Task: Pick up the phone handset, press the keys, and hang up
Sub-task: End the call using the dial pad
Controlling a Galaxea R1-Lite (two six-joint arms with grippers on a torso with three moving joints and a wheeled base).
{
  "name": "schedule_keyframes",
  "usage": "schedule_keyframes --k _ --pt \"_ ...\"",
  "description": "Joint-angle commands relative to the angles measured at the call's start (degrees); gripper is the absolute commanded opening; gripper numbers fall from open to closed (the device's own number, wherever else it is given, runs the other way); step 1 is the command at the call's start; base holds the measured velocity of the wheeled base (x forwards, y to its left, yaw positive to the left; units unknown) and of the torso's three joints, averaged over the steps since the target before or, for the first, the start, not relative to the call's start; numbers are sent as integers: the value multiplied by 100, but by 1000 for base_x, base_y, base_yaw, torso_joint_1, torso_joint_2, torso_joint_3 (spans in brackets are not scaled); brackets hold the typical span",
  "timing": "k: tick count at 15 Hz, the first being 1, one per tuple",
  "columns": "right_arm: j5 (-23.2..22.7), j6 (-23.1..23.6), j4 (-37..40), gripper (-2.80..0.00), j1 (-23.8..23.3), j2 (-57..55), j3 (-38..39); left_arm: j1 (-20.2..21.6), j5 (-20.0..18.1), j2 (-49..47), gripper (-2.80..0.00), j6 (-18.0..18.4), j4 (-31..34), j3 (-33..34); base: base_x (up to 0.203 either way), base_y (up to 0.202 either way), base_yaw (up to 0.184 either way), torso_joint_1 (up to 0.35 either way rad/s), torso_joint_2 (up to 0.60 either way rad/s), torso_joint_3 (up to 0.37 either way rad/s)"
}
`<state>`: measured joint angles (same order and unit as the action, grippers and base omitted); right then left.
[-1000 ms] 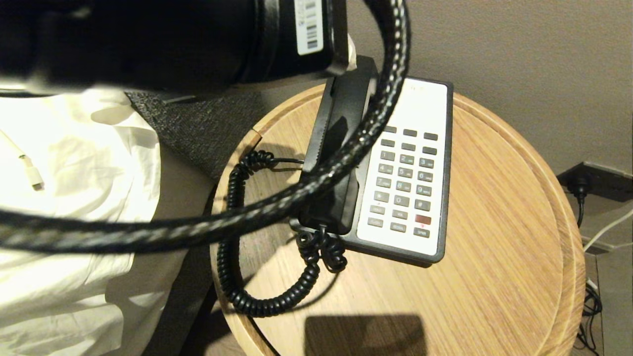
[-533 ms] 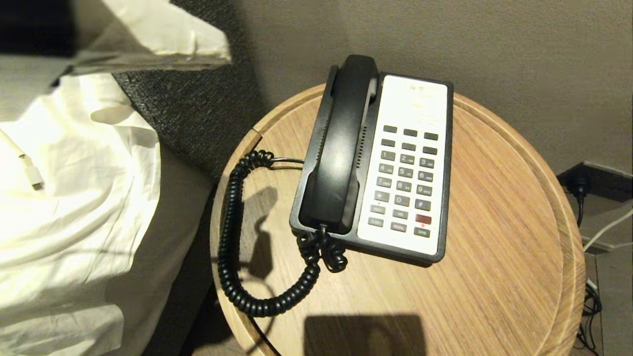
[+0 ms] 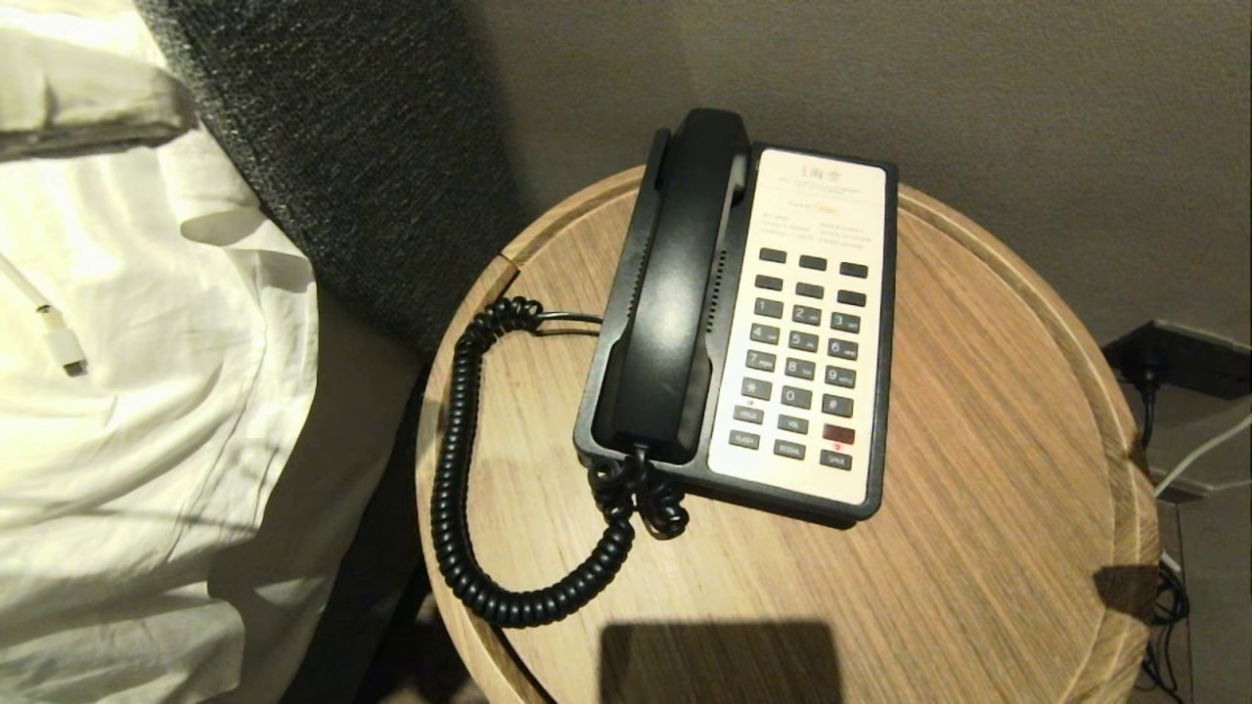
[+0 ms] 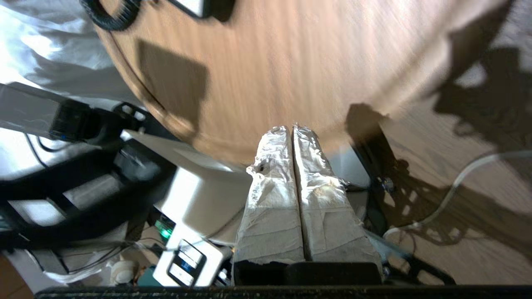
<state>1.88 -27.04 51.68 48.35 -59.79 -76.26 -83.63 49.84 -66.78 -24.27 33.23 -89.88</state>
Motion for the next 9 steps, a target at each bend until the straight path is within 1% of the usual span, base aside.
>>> schedule_keyframes --k 1,3,6,9 --pt "-61 -43 59 -280 335 -657 -402 -4 26 227 -280 -16 25 40 0 0 0 0 0 0" --pt "-73 -56 -11 -280 534 -987 -521 -4 26 289 -280 -25 18 121 0 0 0 0 0 0" --pt "-66 -78 -18 -280 778 -1441 -1071 -4 26 374 -280 -42 21 181 0 0 0 0 0 0" --pt "-60 -82 -61 -280 883 -1647 -1096 4 17 464 -280 -43 43 190 0 0 0 0 0 0"
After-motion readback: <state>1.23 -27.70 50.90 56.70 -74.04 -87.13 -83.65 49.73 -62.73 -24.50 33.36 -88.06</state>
